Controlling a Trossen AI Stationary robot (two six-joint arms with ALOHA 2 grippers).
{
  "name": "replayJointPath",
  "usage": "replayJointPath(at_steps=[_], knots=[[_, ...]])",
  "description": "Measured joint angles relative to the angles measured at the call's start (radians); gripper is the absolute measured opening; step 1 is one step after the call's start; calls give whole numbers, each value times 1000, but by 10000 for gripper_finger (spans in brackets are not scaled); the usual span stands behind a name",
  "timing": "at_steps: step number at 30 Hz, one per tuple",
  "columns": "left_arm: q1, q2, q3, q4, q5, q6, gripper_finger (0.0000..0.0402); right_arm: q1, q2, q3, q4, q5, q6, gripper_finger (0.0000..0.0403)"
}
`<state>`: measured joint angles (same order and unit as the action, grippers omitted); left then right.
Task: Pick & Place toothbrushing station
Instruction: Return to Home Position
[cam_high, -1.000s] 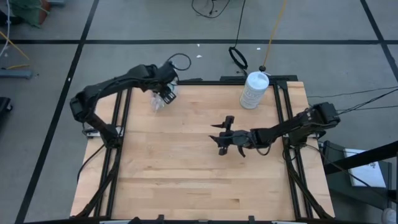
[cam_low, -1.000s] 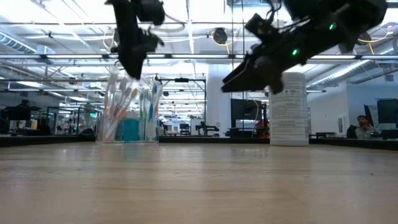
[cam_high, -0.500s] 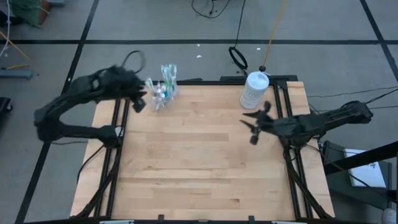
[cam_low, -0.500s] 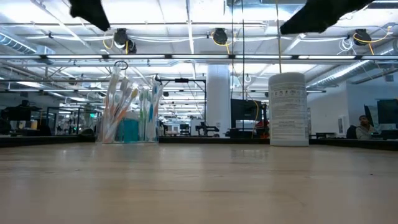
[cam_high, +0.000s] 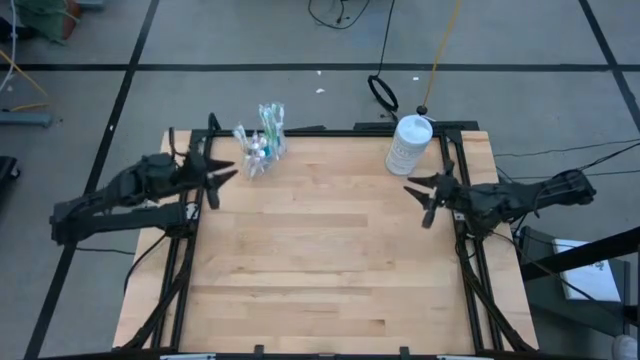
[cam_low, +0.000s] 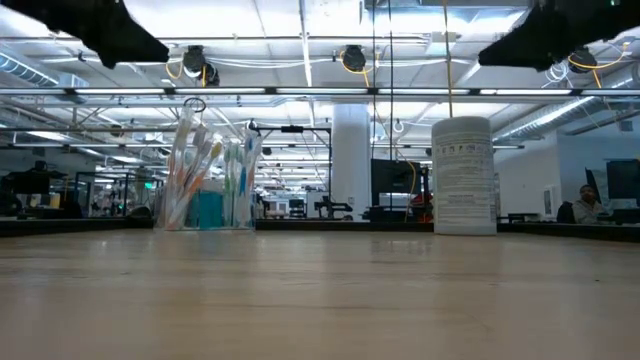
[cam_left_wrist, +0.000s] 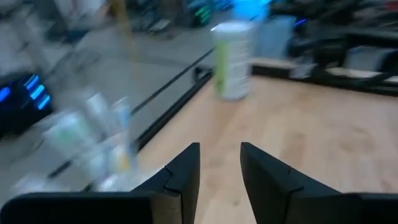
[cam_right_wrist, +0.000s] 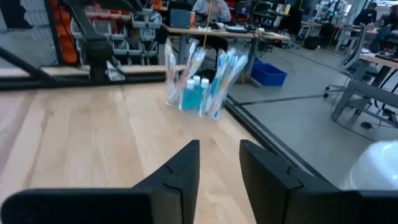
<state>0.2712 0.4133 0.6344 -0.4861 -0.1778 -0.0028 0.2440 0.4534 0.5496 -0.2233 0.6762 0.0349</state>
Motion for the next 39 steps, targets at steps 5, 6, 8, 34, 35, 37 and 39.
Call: replayJointPath(at_steps=[5,6,8,34,35,37,39], knots=[[-13,-66,-202,280,160,97,117,0,-81,-56,25,-143,-70,105],[-13,-72,-236,331,182,106,117,0,-97,-57,22,-174,-74,105],[-13,-87,-302,420,207,117,117,0,-131,-57,-11,-200,-74,105],[-13,-126,-620,814,337,29,118,0,-443,-461,351,-576,-93,105],[-13,-125,-620,807,330,30,118,0,-444,-479,372,-577,-85,105],[-13,-126,-620,809,316,23,118,0,-444,-522,443,-576,-72,105],[-13,-126,-620,799,308,18,118,0,-443,-529,436,-575,-83,105]])
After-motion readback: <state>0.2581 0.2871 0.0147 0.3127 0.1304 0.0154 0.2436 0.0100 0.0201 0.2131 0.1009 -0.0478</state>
